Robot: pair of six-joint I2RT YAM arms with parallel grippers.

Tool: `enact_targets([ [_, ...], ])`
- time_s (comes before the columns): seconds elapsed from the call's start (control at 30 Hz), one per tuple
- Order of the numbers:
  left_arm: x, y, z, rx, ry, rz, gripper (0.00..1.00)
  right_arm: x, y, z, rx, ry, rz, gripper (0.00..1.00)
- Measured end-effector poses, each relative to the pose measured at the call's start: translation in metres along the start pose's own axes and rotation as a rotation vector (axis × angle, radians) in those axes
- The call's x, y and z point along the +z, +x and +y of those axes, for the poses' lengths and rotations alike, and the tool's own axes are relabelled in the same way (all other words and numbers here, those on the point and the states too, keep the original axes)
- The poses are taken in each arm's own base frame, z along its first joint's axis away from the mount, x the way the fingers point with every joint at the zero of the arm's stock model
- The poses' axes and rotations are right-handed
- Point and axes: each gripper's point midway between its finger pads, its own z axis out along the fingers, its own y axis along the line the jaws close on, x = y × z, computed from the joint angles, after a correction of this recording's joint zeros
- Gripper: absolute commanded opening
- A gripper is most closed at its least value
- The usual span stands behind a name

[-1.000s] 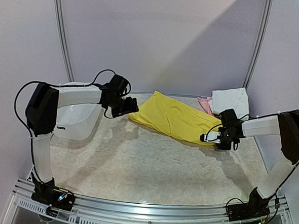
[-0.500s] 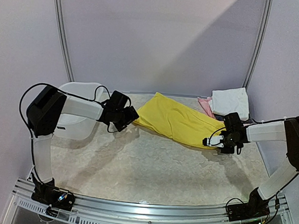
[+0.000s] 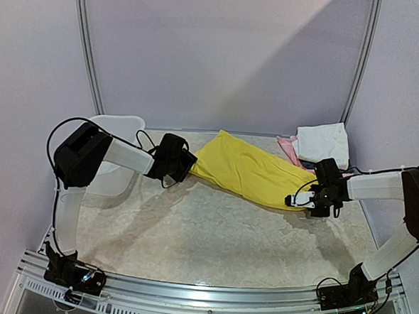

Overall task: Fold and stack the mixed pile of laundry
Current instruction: Pick up the rectangle-folded shorts from the center of the board, then move the rectangle-folded shorts to the center of the board.

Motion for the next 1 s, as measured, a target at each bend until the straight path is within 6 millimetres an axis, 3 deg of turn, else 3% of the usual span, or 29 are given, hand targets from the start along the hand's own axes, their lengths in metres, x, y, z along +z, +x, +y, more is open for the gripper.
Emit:
enact_targets([
  [0.07,0.003,-0.001,-0.001,-0.027,0.005,-0.008,0.49,-0.001,0.0,0.001,-0.001,-0.004,-0.001,0.08],
  [0.23,0.012,-0.001,0.006,-0.072,-0.003,-0.018,0.0,-0.002,0.0,0.002,0.0,-0.009,-0.003,0.08],
  [0.37,0.013,-0.001,0.018,-0.09,-0.012,-0.03,0.0,-0.002,0.0,0.003,0.0,-0.013,-0.003,0.06],
  [0.47,0.002,-0.002,0.024,-0.095,-0.009,-0.045,0.0,-0.003,0.0,0.005,-0.001,-0.019,-0.005,0.02],
  [0.57,-0.029,-0.002,0.039,-0.098,-0.034,-0.061,0.0,-0.008,0.0,0.007,-0.004,-0.023,-0.014,0.0],
  [0.77,-0.103,0.01,0.043,-0.104,0.002,-0.081,0.0,-0.024,-0.004,0.022,-0.041,-0.058,-0.05,0.0],
  [1.0,-0.164,0.037,0.085,-0.096,-0.047,-0.092,0.0,-0.048,-0.018,0.069,-0.174,-0.13,-0.102,0.0],
])
